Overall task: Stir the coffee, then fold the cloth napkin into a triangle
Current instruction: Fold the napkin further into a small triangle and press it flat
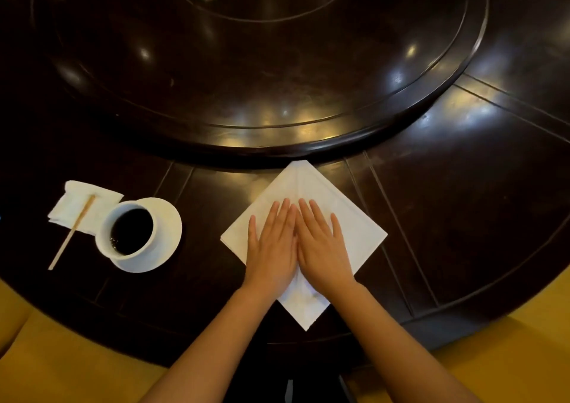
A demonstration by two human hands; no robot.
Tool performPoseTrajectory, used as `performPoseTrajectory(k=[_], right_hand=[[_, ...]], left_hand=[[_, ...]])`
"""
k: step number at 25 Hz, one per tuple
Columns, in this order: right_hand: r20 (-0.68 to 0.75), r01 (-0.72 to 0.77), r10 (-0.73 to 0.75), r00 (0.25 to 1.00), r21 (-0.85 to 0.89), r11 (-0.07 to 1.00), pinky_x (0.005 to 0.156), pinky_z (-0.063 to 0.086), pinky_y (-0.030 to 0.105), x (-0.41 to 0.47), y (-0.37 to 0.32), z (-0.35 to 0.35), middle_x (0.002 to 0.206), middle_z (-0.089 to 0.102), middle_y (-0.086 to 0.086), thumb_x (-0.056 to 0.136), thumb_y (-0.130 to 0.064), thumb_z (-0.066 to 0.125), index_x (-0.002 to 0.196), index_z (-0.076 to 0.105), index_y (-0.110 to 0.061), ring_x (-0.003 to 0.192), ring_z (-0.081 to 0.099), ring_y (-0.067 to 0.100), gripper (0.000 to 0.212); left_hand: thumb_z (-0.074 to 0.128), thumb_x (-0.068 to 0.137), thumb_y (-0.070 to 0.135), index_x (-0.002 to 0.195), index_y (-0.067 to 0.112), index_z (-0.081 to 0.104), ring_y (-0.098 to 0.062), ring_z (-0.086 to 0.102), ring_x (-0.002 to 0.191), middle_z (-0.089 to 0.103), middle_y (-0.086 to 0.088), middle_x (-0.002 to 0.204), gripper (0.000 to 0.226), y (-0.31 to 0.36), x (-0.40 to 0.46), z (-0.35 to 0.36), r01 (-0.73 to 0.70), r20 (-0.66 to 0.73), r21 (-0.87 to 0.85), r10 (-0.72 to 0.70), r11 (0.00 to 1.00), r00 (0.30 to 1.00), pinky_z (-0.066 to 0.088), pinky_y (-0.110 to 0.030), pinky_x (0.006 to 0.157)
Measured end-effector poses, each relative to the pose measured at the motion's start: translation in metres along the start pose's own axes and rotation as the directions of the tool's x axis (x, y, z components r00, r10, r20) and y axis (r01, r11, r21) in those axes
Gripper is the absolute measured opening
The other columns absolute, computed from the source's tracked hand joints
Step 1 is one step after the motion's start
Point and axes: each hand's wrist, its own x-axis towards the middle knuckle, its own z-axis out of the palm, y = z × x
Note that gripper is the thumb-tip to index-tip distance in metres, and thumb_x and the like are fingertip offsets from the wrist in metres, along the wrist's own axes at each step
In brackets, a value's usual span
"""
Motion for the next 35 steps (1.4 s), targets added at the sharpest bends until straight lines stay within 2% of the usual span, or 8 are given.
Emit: performPoseTrajectory(k=[4, 7, 11, 18, 22, 26, 29, 35], right_hand=[[0.025, 0.052, -0.049, 0.998, -0.135, 0.99, 0.117, -0.002, 0.043, 0.013, 0.035, 0.01, 0.154, -0.008, -0.004, 0.095, -0.049, 0.016, 0.146, -0.003, -0.027, 0.143, -0.01, 0.014, 0.059], [-0.051, -0.116, 0.109, 0.993, -0.159, 0.98, 0.115, -0.005, 0.042, 0.011, 0.059, 0.007, 0.155, -0.009, -0.001, 0.089, -0.06, 0.017, 0.147, -0.005, -0.022, 0.142, -0.012, 0.014, 0.073], [-0.142, -0.404, 0.391, 0.909, -0.076, 0.911, 0.115, 0.001, 0.044, 0.006, 0.061, 0.003, 0.157, -0.002, 0.005, 0.087, -0.064, 0.016, 0.147, -0.004, -0.015, 0.141, -0.011, 0.013, 0.08], [-0.095, -0.427, 0.418, 0.904, -0.113, 0.897, 0.114, -0.006, 0.049, -0.045, 0.046, 0.005, 0.155, -0.01, 0.001, 0.088, -0.062, 0.014, 0.144, -0.012, -0.021, 0.141, -0.016, 0.014, 0.074], [-0.029, 0.063, -0.069, 0.997, -0.167, 0.984, 0.112, -0.008, 0.052, -0.003, 0.03, -0.006, 0.154, -0.006, 0.002, 0.093, -0.054, 0.022, 0.147, -0.001, -0.028, 0.144, -0.005, 0.022, 0.064], [0.242, 0.439, -0.39, 0.888, -0.196, 0.877, 0.115, -0.01, 0.043, 0.056, 0.032, -0.009, 0.156, -0.006, -0.001, 0.097, -0.047, 0.021, 0.147, -0.001, -0.026, 0.144, -0.008, 0.019, 0.058], [0.201, 0.408, -0.365, 0.909, -0.25, 0.878, 0.116, -0.005, 0.04, 0.07, 0.04, -0.008, 0.158, 0.003, 0.004, 0.097, -0.044, 0.024, 0.148, 0.003, -0.021, 0.144, -0.004, 0.019, 0.059], [0.061, 0.172, -0.163, 0.985, -0.236, 0.956, 0.115, -0.003, 0.039, 0.08, 0.036, -0.003, 0.158, 0.002, 0.008, 0.092, -0.056, 0.019, 0.147, 0.001, -0.015, 0.144, -0.004, 0.019, 0.071]], left_hand=[[0.015, 0.092, 0.047, 0.149, 0.027, 0.0, -0.017, -0.006, 0.144, -0.001, 0.001, 0.159, 0.062, -0.022, 0.014, 0.018, 0.031, 0.017, -0.002, -0.031, 1.0, 0.999, -0.001, -0.052, 0.112], [0.023, 0.087, 0.057, 0.149, 0.028, 0.008, -0.023, 0.006, 0.144, 0.009, -0.005, 0.158, 0.07, -0.037, 0.012, 0.02, 0.102, -0.004, -0.067, -0.102, 0.993, 0.995, 0.005, -0.05, 0.113], [0.023, 0.085, 0.062, 0.149, 0.024, 0.005, -0.025, 0.003, 0.144, 0.007, -0.01, 0.158, 0.076, -0.035, 0.007, 0.02, 0.177, 0.0, -0.068, -0.177, 0.982, 0.984, 0.007, -0.048, 0.114], [0.025, 0.083, 0.065, 0.15, 0.023, 0.007, -0.025, 0.005, 0.144, 0.009, -0.011, 0.158, 0.08, -0.035, -0.019, 0.019, 0.091, 0.024, -0.047, -0.09, 0.995, 0.996, 0.004, -0.047, 0.113], [0.028, 0.081, 0.067, 0.149, 0.021, 0.007, -0.024, 0.003, 0.145, 0.007, -0.012, 0.158, 0.085, -0.035, -0.018, 0.02, 0.072, 0.027, -0.064, -0.07, 0.995, 0.997, 0.003, -0.047, 0.113], [0.026, 0.08, 0.069, 0.149, 0.019, 0.002, -0.024, 0.002, 0.145, -0.003, -0.009, 0.156, 0.088, -0.035, -0.019, 0.018, 0.051, 0.005, -0.031, -0.051, 0.998, 0.999, -0.003, -0.051, 0.112], [0.034, 0.081, 0.063, 0.148, 0.023, 0.019, -0.025, 0.015, 0.143, 0.005, -0.008, 0.155, 0.079, -0.033, -0.031, 0.019, -0.26, -0.007, -0.057, 0.26, 0.964, 0.966, -0.002, -0.056, 0.109], [0.03, 0.096, 0.047, 0.148, 0.031, 0.019, -0.026, 0.0, 0.145, 0.013, -0.005, 0.158, 0.055, -0.036, -0.065, 0.022, -0.748, 0.127, -0.037, 0.745, 0.663, 0.655, 0.005, -0.064, 0.108]])
